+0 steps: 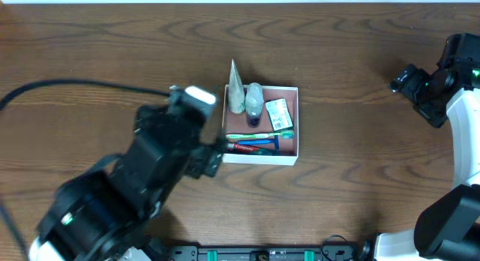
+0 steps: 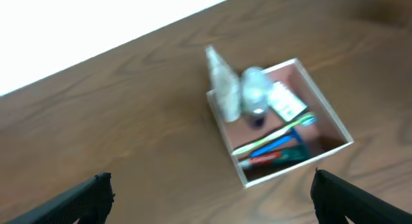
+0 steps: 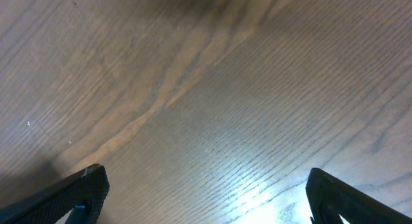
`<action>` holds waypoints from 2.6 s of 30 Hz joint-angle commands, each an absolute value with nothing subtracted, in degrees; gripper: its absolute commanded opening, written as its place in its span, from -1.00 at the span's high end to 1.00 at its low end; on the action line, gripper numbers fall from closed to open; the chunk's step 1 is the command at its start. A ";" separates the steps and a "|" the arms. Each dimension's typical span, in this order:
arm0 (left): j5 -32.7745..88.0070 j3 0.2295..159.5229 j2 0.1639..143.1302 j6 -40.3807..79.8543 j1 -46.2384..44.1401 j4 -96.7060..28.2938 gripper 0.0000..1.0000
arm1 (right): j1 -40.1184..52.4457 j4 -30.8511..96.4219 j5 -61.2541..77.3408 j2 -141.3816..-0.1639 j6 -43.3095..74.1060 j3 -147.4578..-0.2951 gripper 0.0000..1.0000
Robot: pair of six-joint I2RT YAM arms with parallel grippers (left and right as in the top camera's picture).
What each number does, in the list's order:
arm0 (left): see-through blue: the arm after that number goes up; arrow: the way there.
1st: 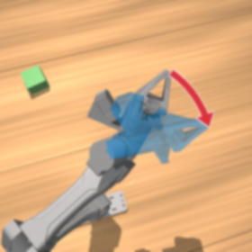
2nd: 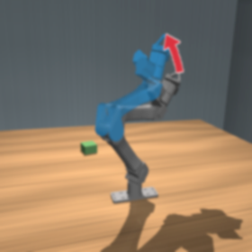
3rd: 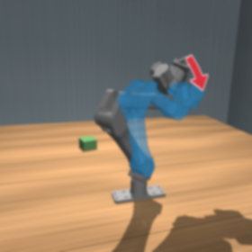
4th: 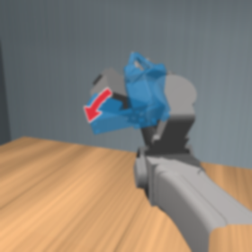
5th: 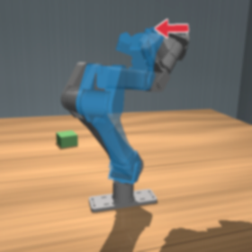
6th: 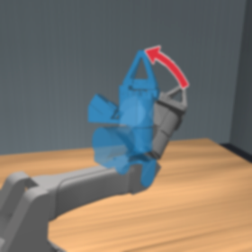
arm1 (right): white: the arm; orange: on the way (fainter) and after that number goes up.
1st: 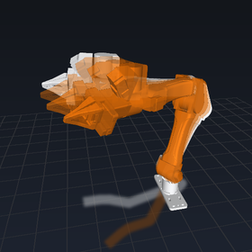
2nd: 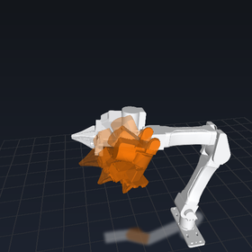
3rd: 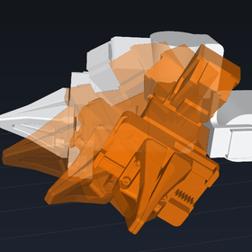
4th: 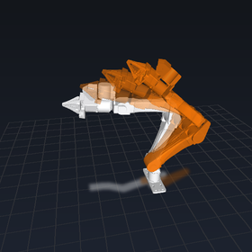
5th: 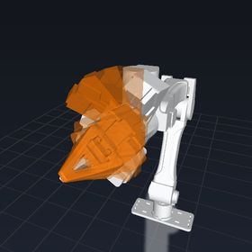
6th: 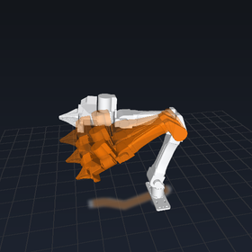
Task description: Pack container
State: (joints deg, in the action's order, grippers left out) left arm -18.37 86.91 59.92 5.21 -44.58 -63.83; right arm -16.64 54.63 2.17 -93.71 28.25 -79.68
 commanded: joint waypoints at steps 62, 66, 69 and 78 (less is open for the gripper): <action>7.31 10.24 2.02 1.10 -0.82 6.76 -0.96 | -16.23 54.70 2.39 -94.02 28.23 -79.70 -0.99; 7.35 7.40 0.05 1.17 -0.84 6.79 -0.96 | -16.23 54.70 2.39 -94.02 28.23 -79.70 -0.98; 7.38 5.65 0.12 1.32 -0.84 6.98 -0.96 | -16.23 54.70 2.39 -94.02 28.23 -79.70 -0.99; 7.35 1.37 0.10 1.32 -0.82 6.98 -0.96 | -16.23 54.70 2.39 -94.02 28.23 -79.70 -0.98</action>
State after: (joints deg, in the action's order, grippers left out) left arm 6.98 2.74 0.62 1.61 -1.13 6.63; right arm -16.64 54.63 2.17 -93.71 28.25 -79.66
